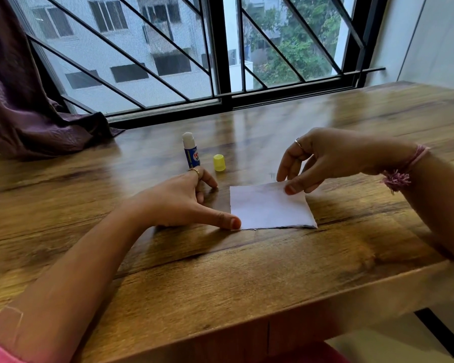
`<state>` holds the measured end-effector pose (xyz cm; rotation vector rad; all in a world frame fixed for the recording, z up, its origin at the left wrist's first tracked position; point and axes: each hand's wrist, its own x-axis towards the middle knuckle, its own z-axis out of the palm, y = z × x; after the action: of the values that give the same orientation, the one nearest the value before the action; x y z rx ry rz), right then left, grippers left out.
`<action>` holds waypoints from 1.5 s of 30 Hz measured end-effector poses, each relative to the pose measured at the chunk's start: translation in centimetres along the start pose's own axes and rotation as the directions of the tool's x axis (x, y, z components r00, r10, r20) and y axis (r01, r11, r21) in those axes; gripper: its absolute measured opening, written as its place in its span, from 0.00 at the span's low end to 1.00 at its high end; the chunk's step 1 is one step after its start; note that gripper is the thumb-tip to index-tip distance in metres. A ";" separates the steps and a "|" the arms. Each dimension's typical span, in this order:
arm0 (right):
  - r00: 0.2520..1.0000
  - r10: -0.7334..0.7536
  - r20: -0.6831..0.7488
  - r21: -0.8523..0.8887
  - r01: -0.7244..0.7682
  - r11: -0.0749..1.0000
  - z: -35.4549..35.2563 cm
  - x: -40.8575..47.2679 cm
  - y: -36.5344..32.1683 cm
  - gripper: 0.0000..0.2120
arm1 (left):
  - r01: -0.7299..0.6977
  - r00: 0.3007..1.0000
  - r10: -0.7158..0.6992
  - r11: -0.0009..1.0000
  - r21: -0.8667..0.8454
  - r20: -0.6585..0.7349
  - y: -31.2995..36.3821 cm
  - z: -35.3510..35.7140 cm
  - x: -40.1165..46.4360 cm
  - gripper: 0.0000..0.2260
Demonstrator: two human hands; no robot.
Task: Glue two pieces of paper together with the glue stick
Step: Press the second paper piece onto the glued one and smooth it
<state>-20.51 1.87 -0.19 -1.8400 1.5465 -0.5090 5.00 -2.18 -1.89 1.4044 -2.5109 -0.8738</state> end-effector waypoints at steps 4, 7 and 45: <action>1.000 -0.011 0.003 -0.010 0.011 1.000 0.0 0.0 0.1 0.10 | 0.020 1.000 -0.020 0.999 0.033 0.007 0.0 0.0 -0.1 0.30; 1.000 -0.017 0.011 -0.019 0.018 1.000 0.0 0.0 0.2 0.10 | 0.019 1.000 -0.019 0.998 0.057 0.015 0.1 -0.1 -0.2 0.31; 0.999 -0.044 0.012 -0.053 0.045 0.998 0.1 0.1 0.2 0.10 | -0.654 0.733 0.672 0.654 0.381 0.104 2.5 4.5 -1.1 0.21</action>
<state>-20.58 1.78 -0.45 -1.9185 1.5286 -0.4820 2.03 1.56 -4.04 0.4157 -2.9205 -0.1819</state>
